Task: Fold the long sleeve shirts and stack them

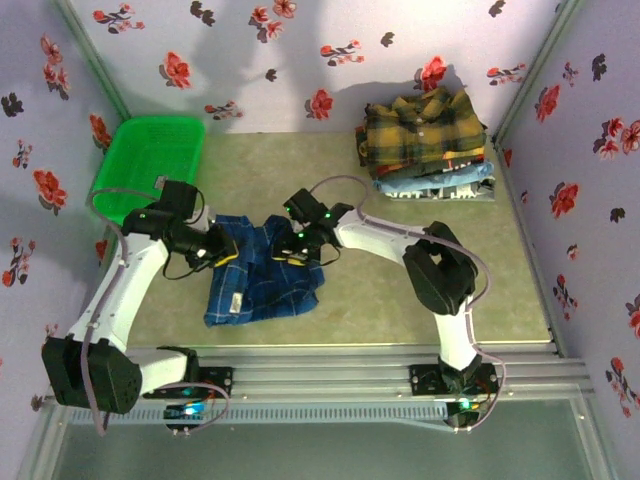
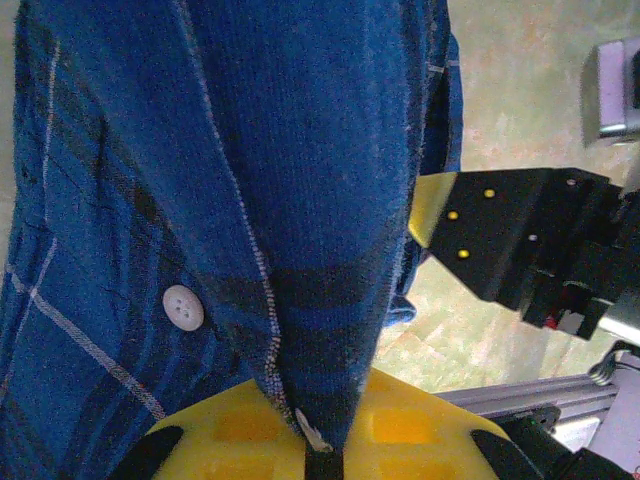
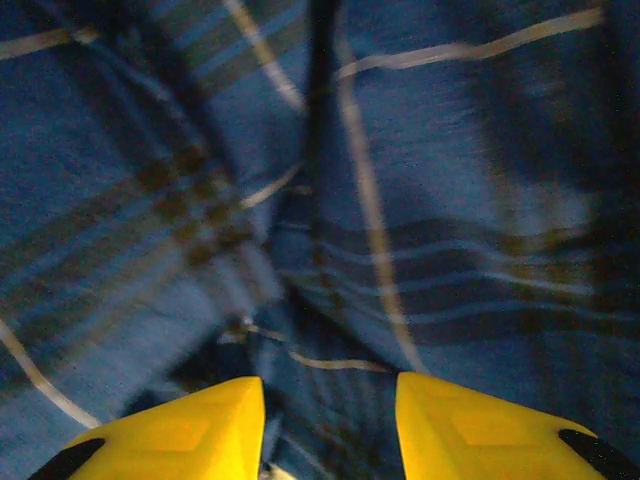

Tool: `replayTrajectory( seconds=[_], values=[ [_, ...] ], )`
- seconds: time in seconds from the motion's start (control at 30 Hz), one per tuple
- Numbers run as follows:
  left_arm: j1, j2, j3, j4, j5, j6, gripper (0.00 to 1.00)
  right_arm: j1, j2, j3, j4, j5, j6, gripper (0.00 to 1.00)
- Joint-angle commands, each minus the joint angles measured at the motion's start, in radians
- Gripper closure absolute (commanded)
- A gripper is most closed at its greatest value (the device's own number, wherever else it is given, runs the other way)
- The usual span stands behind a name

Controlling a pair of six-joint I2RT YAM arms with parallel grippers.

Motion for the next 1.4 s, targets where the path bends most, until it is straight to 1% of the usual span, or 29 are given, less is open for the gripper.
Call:
replayTrajectory(
  seconds=[0.0,0.07,0.17,0.3,0.47,0.7,0.93,1.2,1.37],
  values=[
    [-0.007,0.017,0.022,0.015,0.026,-0.01,0.95,-0.018,-0.033,-0.024,-0.132,0.018,-0.13,0.57],
    [-0.008,0.018,0.029,0.014,0.026,-0.013,0.95,-0.028,-0.066,-0.063,-0.136,0.031,-0.157,0.57],
    [-0.012,0.023,0.051,0.002,0.021,-0.01,0.95,-0.058,-0.131,-0.155,-0.09,0.036,-0.137,0.57],
    [-0.024,0.044,0.086,-0.017,0.008,-0.006,0.95,-0.099,-0.158,-0.215,-0.107,0.073,-0.147,0.57],
    [-0.062,0.089,0.128,-0.041,-0.021,0.0,0.95,-0.112,-0.127,-0.241,-0.128,0.118,-0.181,0.6],
    [-0.116,0.162,0.17,-0.033,-0.042,-0.015,0.95,-0.106,-0.06,-0.277,-0.029,0.084,-0.14,0.68],
    [-0.184,0.246,0.218,-0.019,-0.069,-0.038,0.95,-0.092,-0.039,-0.272,-0.006,0.08,-0.13,0.69],
    [-0.277,0.344,0.229,0.075,-0.069,-0.101,0.95,-0.092,-0.035,-0.299,0.025,0.078,-0.104,0.7],
    [-0.308,0.396,0.235,0.156,-0.051,-0.149,0.95,-0.091,-0.029,-0.306,0.036,0.073,-0.094,0.71]
  ],
)
